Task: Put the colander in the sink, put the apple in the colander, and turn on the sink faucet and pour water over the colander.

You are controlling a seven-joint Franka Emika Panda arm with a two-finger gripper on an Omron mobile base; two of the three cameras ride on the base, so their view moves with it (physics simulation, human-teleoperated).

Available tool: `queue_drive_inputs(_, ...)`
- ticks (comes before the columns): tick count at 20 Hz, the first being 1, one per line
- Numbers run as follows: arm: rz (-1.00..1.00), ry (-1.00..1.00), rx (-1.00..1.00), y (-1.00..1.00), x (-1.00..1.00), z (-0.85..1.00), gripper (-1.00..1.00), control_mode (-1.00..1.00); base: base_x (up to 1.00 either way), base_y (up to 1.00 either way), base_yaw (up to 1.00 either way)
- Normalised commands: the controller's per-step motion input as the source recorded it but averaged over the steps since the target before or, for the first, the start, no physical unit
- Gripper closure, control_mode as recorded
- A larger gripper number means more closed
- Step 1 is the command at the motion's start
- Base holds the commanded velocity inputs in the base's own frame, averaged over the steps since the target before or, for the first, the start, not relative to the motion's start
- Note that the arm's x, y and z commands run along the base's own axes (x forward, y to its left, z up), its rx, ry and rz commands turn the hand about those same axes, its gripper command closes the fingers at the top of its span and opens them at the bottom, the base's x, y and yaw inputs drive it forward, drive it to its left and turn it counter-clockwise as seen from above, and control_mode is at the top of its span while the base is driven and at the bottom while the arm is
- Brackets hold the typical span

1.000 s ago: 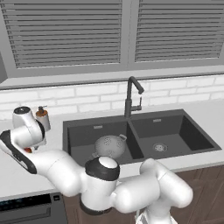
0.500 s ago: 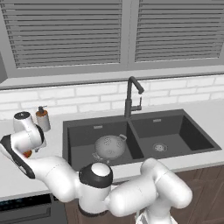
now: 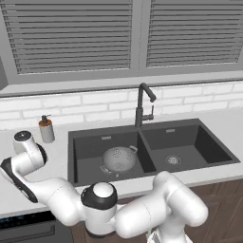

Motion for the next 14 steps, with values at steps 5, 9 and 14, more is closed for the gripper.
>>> queue_drive_inputs(5, 0.04, -0.01, 0.00, 0.23, 0.36, -0.37, -1.00, -1.00, 0.00, 0.00, 0.00)
queue_drive_inputs(9, 0.02, -0.01, 0.00, 0.17, 0.25, -0.39, 1.00, -1.00, 0.00, 0.00, 0.00)
queue_drive_inputs(14, -0.06, -0.01, 0.00, -0.08, -0.12, -0.41, 1.00, -1.00, 0.00, 0.00, 0.00)
